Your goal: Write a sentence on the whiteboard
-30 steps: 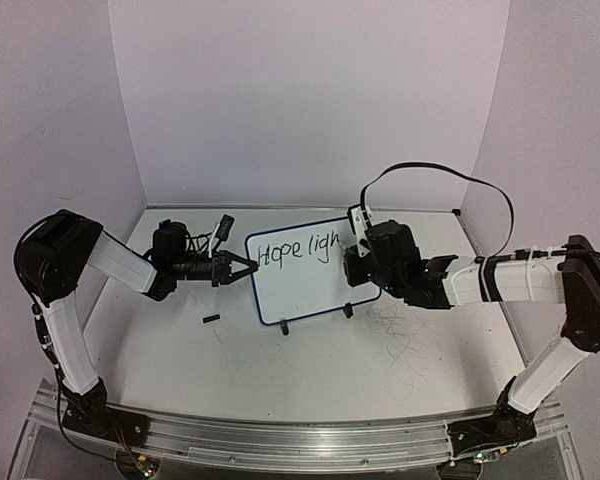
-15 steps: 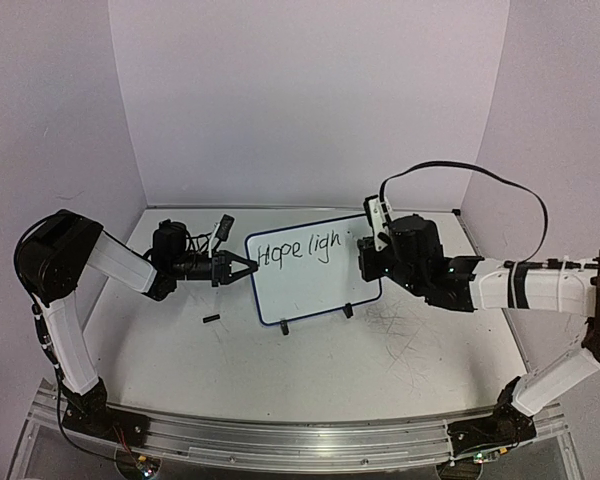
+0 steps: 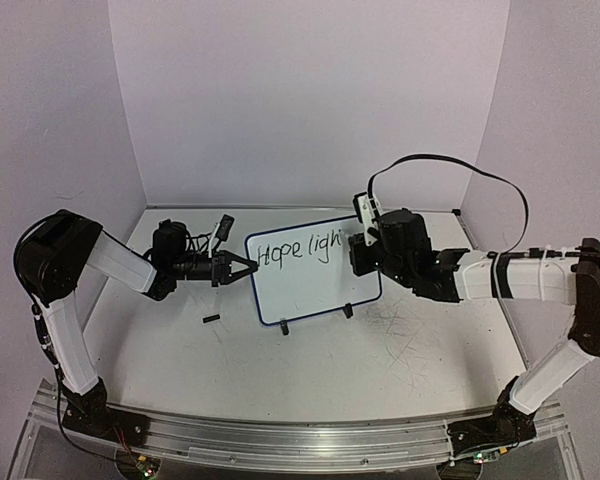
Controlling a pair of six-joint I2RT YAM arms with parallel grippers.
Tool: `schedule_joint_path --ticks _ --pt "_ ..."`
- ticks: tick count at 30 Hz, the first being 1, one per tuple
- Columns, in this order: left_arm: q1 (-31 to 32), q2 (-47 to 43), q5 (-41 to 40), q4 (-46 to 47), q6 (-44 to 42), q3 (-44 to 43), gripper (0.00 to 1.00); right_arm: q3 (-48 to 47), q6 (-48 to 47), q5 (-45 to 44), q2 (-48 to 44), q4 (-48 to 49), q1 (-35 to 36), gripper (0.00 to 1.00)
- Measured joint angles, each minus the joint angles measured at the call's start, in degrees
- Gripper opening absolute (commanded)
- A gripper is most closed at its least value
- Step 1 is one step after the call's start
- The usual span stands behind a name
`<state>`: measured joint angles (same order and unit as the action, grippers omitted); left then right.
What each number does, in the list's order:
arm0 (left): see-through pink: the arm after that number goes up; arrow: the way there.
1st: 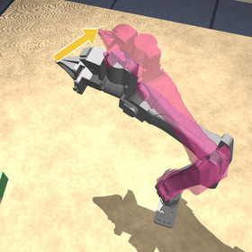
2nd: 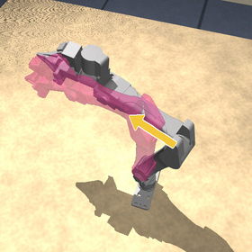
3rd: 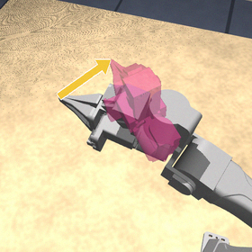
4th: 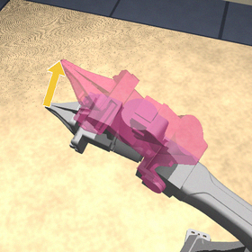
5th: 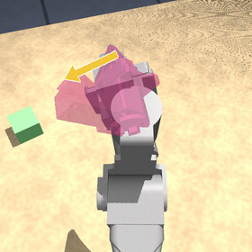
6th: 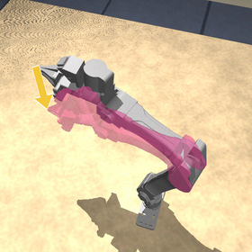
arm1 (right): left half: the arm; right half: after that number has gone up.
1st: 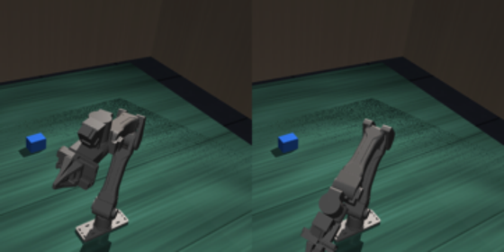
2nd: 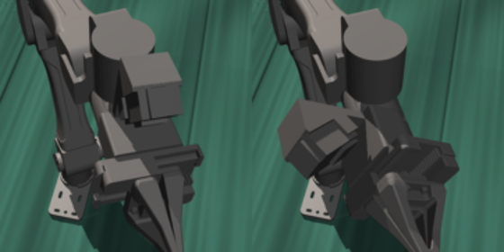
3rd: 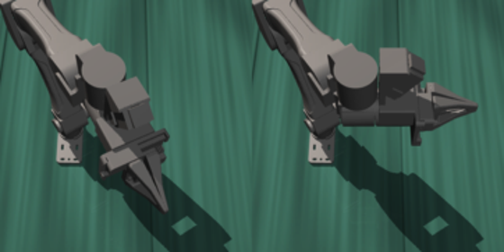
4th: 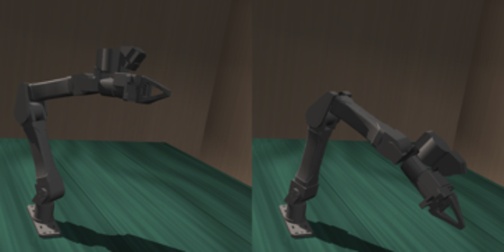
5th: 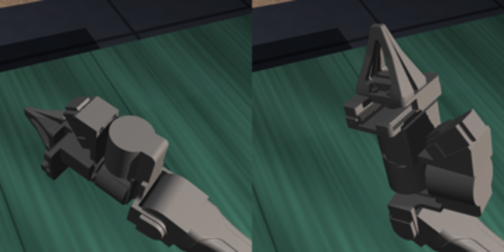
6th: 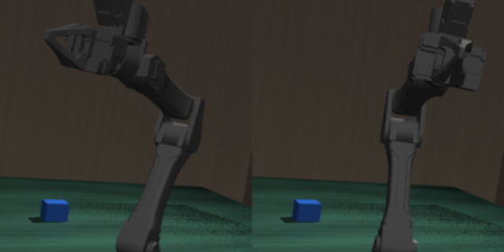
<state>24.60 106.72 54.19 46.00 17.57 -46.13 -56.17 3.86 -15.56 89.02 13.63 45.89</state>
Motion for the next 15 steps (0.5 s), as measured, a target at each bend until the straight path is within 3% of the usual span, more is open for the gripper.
schedule_joint_path --ticks 15 --pt "0.0 -0.1 0.0 -0.1 -0.1 0.0 0.00 -1.6 0.0 -3.3 1.8 0.2 -0.2 0.00"
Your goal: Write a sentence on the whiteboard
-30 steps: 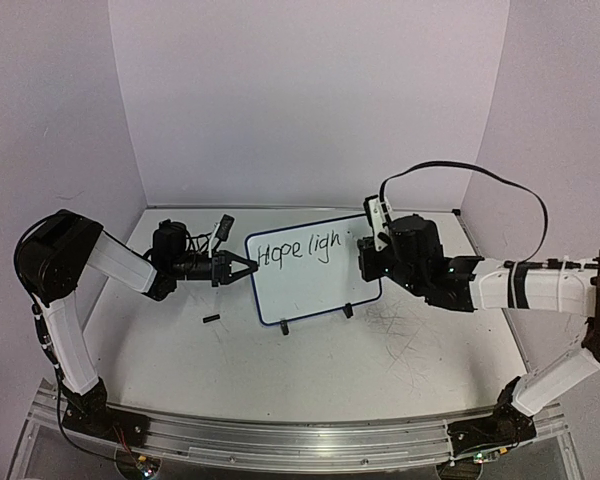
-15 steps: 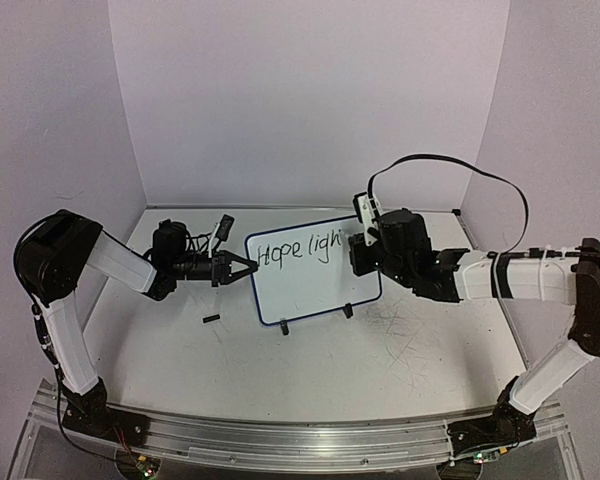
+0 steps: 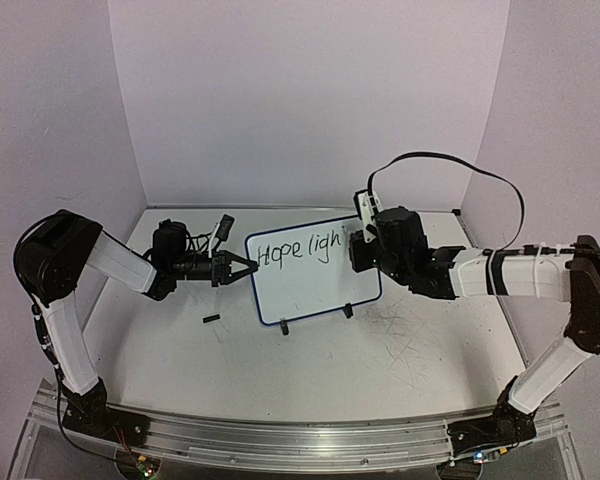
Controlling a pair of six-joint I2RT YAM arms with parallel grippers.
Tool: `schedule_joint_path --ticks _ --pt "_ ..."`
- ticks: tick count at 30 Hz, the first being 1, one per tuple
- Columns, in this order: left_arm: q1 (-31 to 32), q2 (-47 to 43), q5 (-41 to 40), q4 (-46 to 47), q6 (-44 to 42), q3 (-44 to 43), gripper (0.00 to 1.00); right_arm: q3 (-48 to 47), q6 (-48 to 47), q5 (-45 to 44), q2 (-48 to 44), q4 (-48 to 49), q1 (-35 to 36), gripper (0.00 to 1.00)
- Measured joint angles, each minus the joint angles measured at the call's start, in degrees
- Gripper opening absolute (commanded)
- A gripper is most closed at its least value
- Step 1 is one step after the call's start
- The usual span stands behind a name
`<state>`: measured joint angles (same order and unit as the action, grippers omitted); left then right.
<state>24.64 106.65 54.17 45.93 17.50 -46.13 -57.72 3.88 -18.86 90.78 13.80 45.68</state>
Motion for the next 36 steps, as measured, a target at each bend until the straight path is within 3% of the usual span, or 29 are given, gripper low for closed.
schedule_joint_path --ticks 36 --pt "0.1 0.0 -0.3 0.0 0.1 0.0 0.00 2.6 4.5 1.4 -0.2 -2.8 0.0 0.00"
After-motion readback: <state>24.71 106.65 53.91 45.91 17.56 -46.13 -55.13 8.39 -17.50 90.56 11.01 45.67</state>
